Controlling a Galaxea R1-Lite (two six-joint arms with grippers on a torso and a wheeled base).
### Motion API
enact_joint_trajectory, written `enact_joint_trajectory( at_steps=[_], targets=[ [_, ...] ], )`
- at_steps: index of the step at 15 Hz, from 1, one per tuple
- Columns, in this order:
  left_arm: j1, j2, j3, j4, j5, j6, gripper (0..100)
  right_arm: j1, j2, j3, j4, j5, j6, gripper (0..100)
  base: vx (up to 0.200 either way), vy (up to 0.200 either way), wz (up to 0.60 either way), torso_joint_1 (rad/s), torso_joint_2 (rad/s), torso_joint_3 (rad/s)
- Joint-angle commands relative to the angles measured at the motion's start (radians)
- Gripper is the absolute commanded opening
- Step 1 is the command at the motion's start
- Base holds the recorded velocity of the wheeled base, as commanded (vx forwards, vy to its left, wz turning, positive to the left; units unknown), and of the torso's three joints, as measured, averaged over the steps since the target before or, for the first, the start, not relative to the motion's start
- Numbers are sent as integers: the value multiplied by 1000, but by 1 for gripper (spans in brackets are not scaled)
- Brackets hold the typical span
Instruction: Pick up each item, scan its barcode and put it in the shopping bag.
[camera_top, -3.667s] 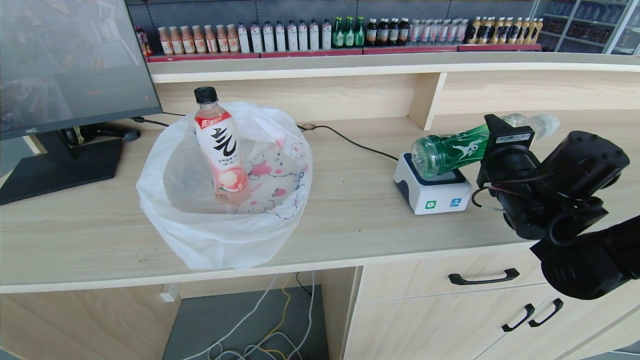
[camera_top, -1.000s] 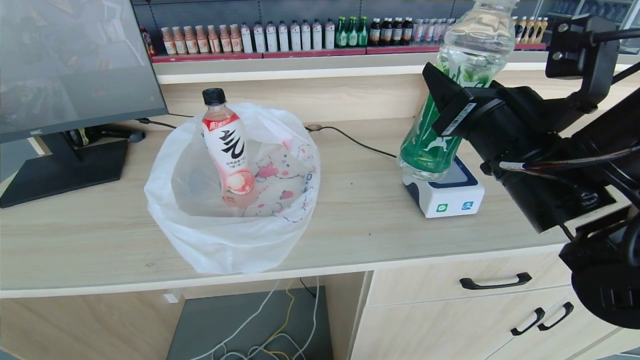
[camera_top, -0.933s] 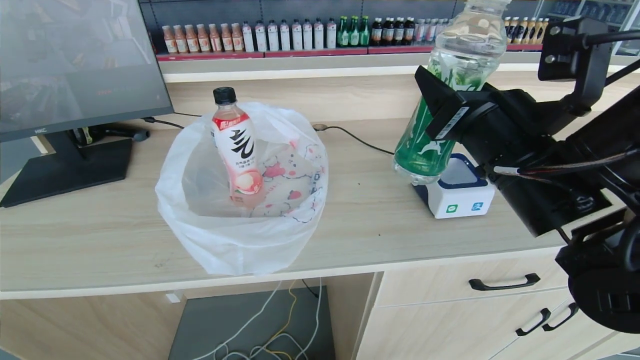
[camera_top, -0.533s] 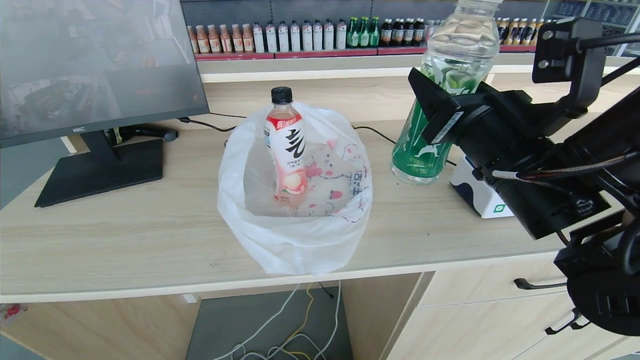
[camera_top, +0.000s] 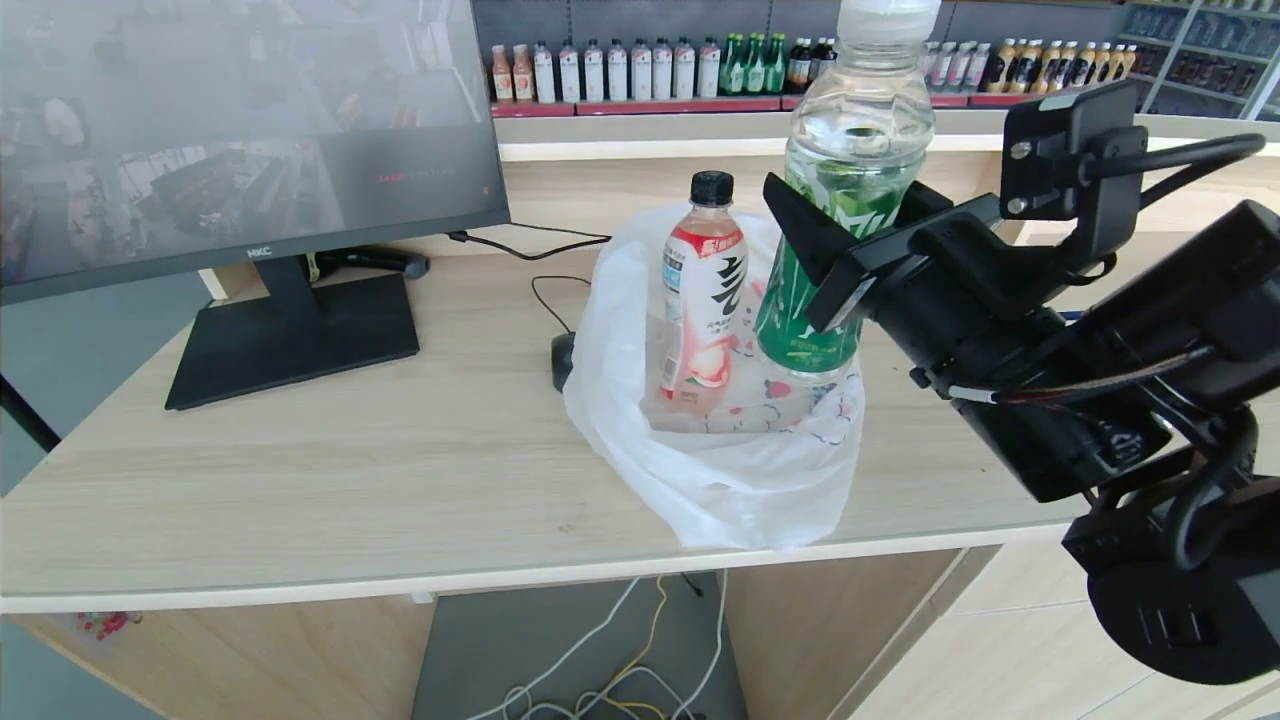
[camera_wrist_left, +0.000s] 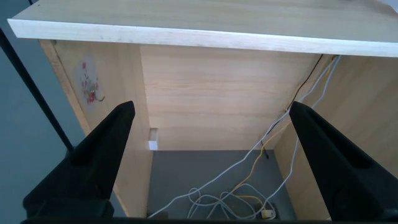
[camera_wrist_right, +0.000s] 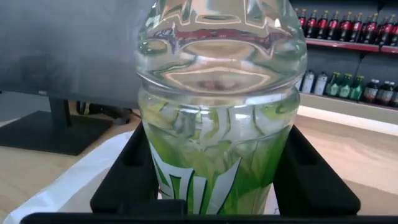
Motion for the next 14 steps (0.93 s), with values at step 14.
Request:
enact_joint_trajectory(
  at_steps=[14],
  targets=[
    [1,0,0,0,0,0,100,-68,192,-10,-100,-10,-3,0,0,0,0,0,0,0]
  ],
)
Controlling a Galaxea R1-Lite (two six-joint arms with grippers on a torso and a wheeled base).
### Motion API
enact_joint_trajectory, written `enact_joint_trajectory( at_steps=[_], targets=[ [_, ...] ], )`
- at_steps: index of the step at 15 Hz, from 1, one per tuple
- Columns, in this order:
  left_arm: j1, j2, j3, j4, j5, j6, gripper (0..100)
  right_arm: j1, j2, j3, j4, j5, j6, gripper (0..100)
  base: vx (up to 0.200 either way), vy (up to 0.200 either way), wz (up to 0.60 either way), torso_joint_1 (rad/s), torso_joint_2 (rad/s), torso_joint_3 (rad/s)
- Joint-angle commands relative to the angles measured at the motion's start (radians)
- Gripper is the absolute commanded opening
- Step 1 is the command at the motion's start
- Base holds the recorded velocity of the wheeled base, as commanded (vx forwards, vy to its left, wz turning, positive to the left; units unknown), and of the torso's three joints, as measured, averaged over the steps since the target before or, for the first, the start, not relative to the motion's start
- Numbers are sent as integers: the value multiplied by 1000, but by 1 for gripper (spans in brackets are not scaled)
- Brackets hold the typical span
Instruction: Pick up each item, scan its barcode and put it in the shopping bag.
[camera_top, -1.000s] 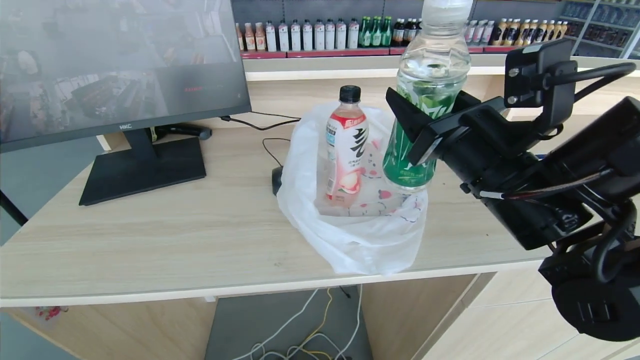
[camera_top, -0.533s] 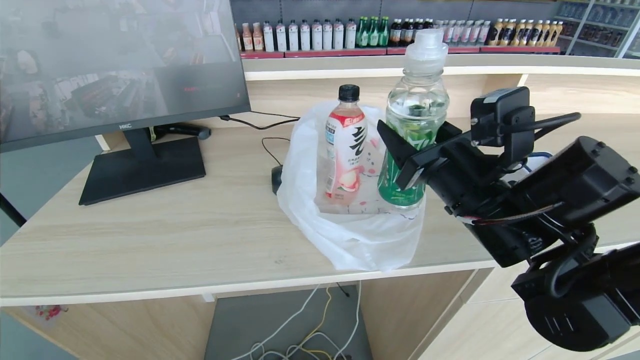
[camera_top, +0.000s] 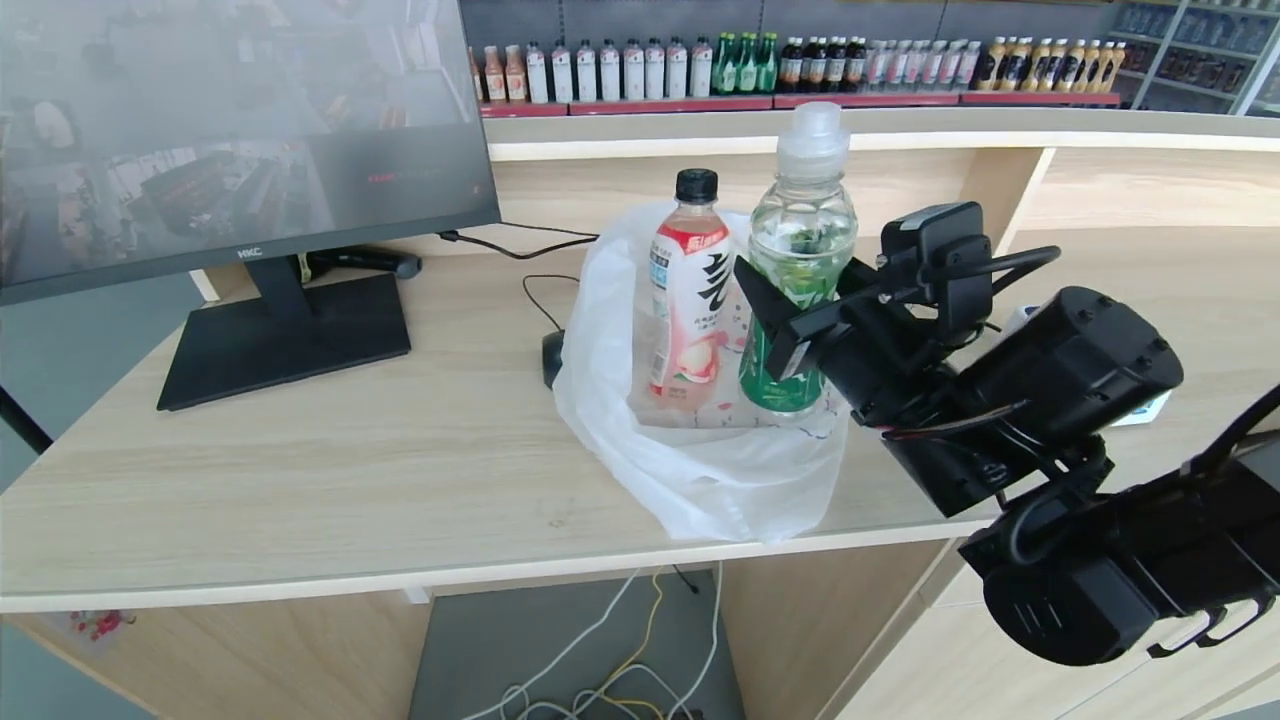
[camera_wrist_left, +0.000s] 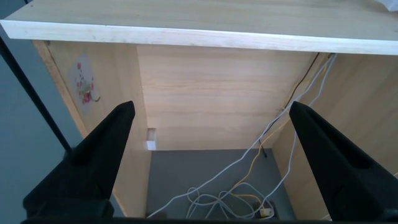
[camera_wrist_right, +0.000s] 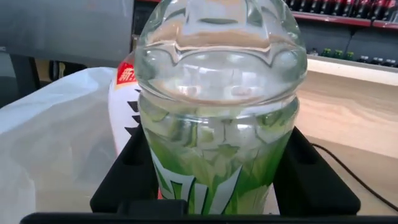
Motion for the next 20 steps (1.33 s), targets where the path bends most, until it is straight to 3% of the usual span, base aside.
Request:
enact_joint_trajectory(
  at_steps=[1,7,20],
  targets=[
    [1,0,0,0,0,0,100,-20,36,-27,-8,-2,0,0,0,0,0,0,0,0],
    [1,0,0,0,0,0,100,-63,145,-134,-16,-2,23,0,0,0,0,0,0,0],
    [1,0,0,0,0,0,100,-100,180,-79,-16,0,40,0,0,0,0,0,0,0]
  ],
)
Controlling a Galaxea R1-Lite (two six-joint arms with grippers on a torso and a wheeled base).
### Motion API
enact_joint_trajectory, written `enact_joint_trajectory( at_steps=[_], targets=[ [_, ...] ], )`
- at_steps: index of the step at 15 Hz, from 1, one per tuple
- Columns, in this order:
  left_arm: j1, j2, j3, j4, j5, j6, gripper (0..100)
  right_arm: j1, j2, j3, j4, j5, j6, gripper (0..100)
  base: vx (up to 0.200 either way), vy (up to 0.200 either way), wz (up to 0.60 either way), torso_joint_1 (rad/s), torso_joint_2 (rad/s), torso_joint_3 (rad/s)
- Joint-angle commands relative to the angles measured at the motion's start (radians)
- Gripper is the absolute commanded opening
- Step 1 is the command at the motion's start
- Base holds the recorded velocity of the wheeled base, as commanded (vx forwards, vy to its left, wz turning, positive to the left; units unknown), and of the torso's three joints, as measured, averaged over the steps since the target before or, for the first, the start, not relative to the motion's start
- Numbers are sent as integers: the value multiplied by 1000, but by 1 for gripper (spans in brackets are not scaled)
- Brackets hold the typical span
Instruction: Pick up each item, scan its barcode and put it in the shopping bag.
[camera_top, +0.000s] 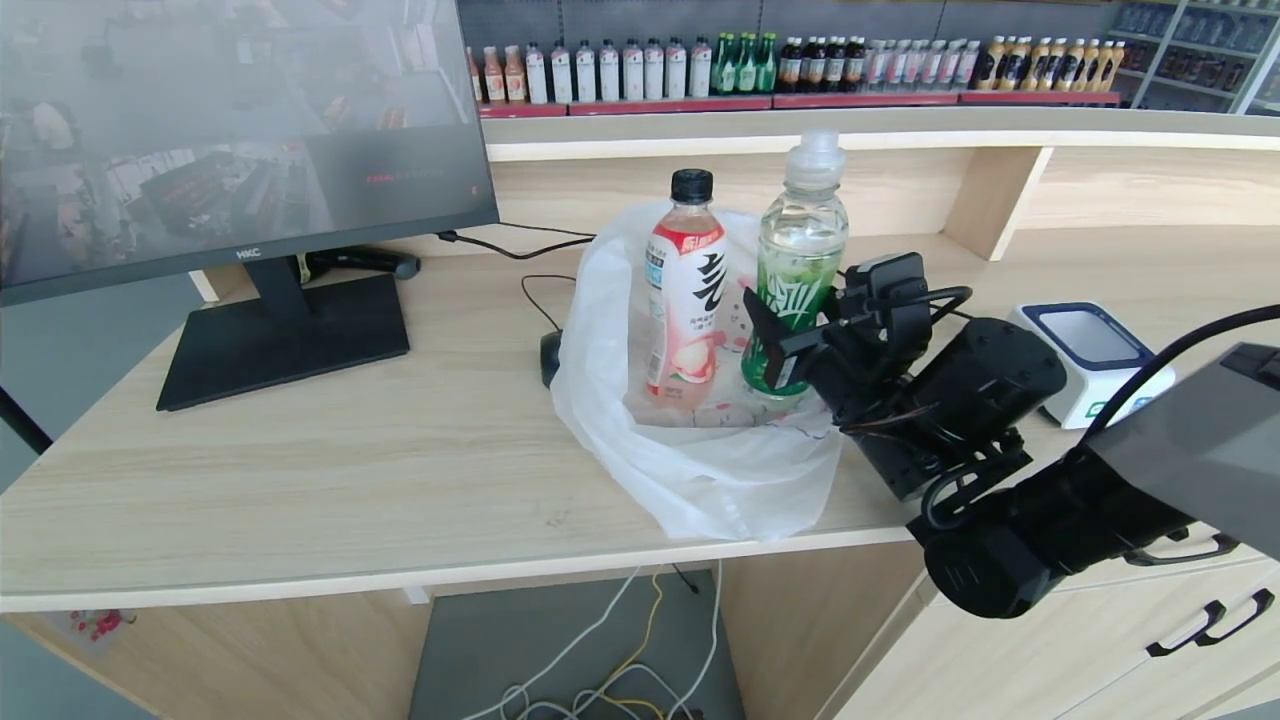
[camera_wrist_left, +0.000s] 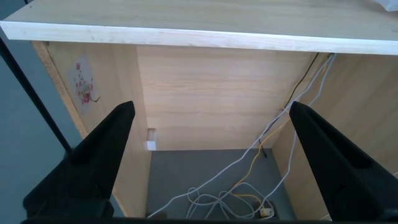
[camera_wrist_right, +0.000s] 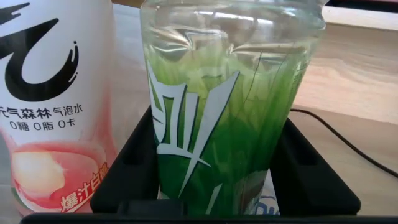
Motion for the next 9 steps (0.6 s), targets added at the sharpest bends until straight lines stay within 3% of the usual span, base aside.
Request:
enact_joint_trajectory(
  at_steps=[1,9],
  targets=[
    [2,0,0,0,0,0,100,0,5,2,0,0,-2,0,0,0,0,0,0,0],
    [0,0,0,0,0,0,100,0,13,5,0,-1,-1,0,0,0,0,0,0,0]
  ],
)
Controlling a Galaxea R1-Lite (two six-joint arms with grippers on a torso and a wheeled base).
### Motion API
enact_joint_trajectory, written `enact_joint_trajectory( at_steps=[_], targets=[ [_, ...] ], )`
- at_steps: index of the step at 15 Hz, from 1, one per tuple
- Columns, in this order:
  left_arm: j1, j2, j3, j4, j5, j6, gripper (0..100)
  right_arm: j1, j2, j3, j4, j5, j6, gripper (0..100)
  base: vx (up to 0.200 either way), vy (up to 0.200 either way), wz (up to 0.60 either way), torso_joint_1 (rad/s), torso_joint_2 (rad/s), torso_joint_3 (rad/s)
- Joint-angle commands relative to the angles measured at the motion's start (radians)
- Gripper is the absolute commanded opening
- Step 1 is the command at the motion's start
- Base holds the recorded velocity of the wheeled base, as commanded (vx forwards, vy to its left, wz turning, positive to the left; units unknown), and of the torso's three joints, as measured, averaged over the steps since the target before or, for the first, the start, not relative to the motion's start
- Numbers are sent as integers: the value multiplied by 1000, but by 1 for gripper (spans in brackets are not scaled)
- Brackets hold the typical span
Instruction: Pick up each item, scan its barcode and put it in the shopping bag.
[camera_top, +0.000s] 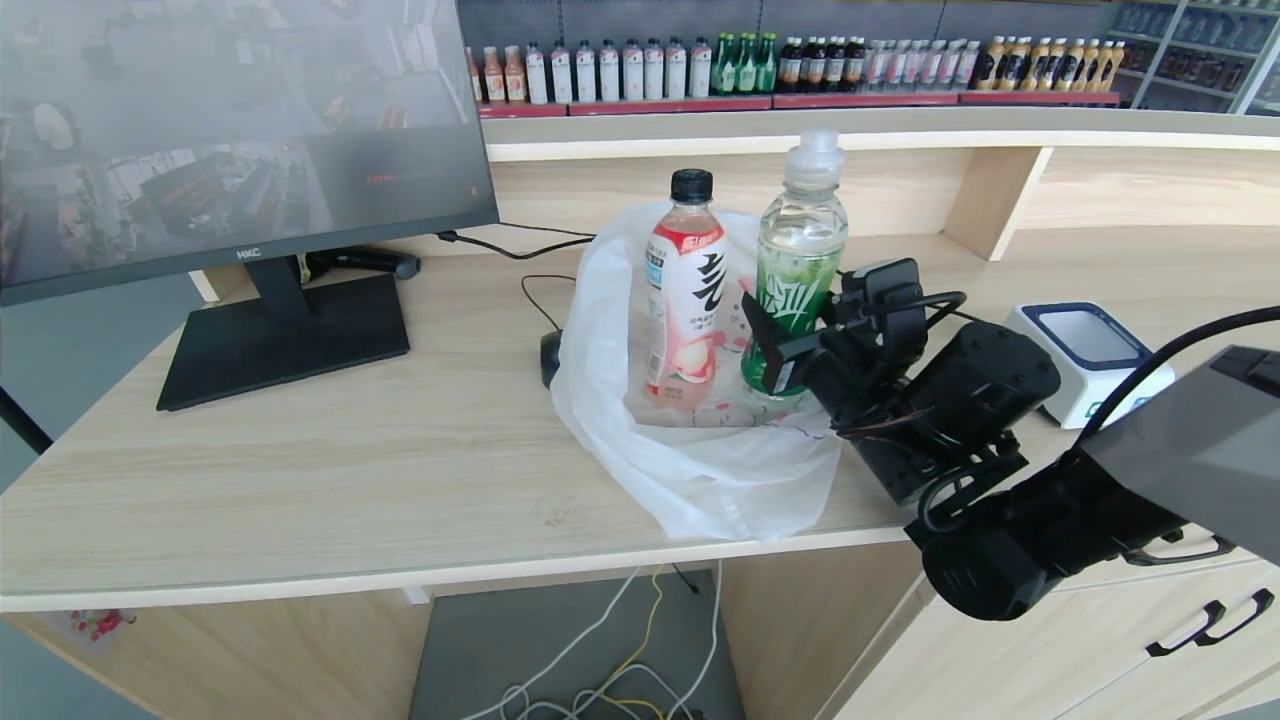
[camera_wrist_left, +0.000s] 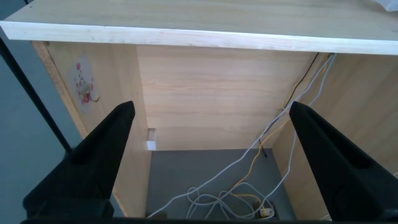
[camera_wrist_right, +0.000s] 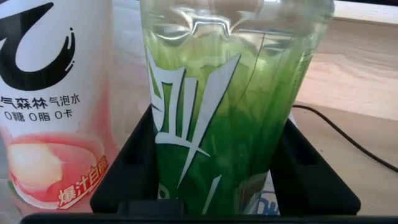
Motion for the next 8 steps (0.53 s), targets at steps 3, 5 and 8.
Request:
enact_joint_trajectory(
  at_steps=[3,5,8],
  targets=[
    [0,0,0,0,0,0,100,2,6,3,-1,-1,0,0,0,0,0,0,0,0],
    [0,0,0,0,0,0,100,2,6,9,-1,-1,0,0,0,0,0,0,0,0],
    [0,0,0,0,0,-2,100,2,3,43,-1,-1,0,0,0,0,0,0,0,0]
  ],
)
